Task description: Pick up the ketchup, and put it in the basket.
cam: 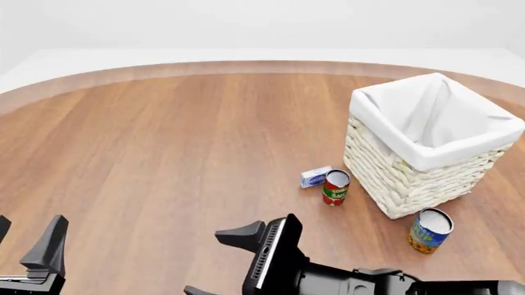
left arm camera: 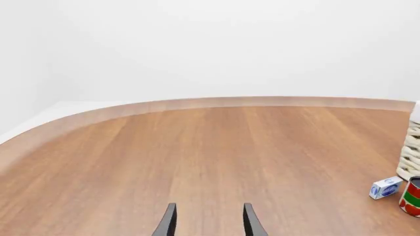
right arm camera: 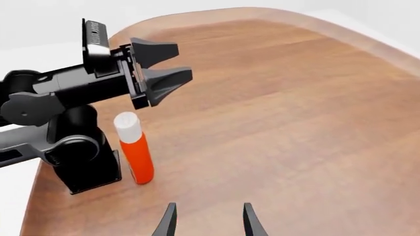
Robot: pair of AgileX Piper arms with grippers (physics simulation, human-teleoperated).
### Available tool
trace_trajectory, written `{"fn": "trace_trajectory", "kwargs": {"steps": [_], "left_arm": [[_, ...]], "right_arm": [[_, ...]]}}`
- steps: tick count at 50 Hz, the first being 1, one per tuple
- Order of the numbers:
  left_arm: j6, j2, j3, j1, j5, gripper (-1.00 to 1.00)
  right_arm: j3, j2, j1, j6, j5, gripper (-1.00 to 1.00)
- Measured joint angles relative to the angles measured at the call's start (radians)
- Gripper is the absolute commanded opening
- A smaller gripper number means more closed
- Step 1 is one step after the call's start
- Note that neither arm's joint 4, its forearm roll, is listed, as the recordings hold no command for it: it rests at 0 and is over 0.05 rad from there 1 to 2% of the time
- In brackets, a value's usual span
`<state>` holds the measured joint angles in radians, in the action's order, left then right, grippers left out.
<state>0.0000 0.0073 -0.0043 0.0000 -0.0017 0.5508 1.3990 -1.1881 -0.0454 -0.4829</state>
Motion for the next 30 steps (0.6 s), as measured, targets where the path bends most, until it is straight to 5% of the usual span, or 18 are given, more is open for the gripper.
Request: {"fn": "trace_trajectory", "kwargs": {"steps": [30], "left_arm": [[0.0, 0.0, 0.0, 0.0, 0.0, 1.0]], "right_arm": [[0.102, 0.108, -0.09, 0.012, 0.032, 1.0]]}}
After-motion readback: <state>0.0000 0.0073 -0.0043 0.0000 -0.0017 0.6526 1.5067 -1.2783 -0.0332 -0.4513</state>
